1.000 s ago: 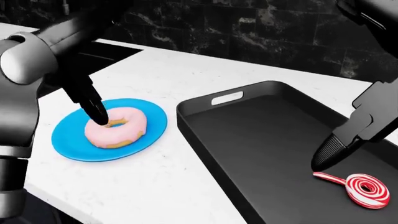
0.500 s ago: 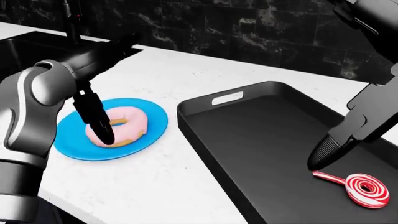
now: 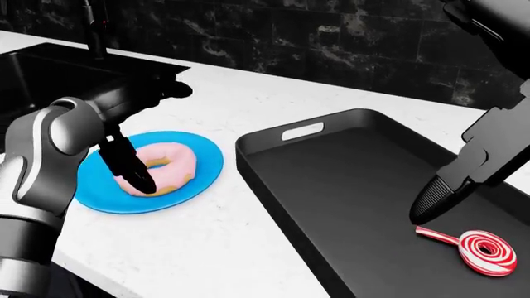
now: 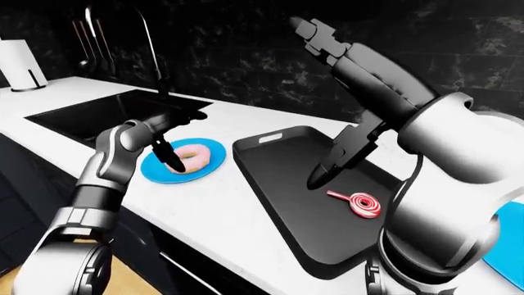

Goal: Move the dessert items from the plate to the tray.

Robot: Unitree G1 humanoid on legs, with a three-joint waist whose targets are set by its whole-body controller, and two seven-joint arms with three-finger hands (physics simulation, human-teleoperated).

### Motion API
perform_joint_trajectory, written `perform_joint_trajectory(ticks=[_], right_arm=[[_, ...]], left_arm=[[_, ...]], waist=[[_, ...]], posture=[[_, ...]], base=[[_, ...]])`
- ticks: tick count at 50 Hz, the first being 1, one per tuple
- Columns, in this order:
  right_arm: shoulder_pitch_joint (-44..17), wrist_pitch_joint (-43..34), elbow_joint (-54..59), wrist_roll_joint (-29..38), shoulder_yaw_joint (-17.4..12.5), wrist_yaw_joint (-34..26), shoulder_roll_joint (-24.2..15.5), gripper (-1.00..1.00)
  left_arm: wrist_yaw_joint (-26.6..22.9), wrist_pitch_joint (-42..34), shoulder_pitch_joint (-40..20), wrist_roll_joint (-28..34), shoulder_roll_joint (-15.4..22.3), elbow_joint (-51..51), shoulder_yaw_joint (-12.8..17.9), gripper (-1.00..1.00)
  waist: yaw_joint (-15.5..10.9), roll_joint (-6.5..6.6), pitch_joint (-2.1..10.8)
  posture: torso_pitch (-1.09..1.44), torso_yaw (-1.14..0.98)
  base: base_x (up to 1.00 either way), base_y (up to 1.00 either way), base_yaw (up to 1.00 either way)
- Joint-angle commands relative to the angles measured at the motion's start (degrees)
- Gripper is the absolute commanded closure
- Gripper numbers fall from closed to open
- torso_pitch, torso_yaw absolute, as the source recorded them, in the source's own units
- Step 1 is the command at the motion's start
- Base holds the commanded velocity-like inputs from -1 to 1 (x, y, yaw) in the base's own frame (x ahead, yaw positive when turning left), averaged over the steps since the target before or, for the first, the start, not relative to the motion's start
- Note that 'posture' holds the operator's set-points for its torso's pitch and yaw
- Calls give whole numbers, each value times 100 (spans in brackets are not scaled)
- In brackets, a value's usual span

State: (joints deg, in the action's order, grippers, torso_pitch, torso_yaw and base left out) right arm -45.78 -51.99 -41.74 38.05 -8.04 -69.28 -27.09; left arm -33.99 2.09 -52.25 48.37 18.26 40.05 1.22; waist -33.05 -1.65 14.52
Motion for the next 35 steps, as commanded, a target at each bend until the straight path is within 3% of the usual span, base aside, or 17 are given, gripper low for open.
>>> perform_joint_trajectory(ticks=[1, 35], right_arm=[[-157, 50, -18, 47, -54, 79, -44, -100], [41, 213, 5, -56, -94, 253, 29, -100]], left_arm=[[129, 73, -242, -4, 59, -173, 64, -64], [679, 296, -188, 127, -54, 796, -51, -41]], waist=[[-2, -4, 62], [29, 3, 93]], posture=[[-41, 49], [-41, 49]], base=[[0, 0, 0], [0, 0, 0]])
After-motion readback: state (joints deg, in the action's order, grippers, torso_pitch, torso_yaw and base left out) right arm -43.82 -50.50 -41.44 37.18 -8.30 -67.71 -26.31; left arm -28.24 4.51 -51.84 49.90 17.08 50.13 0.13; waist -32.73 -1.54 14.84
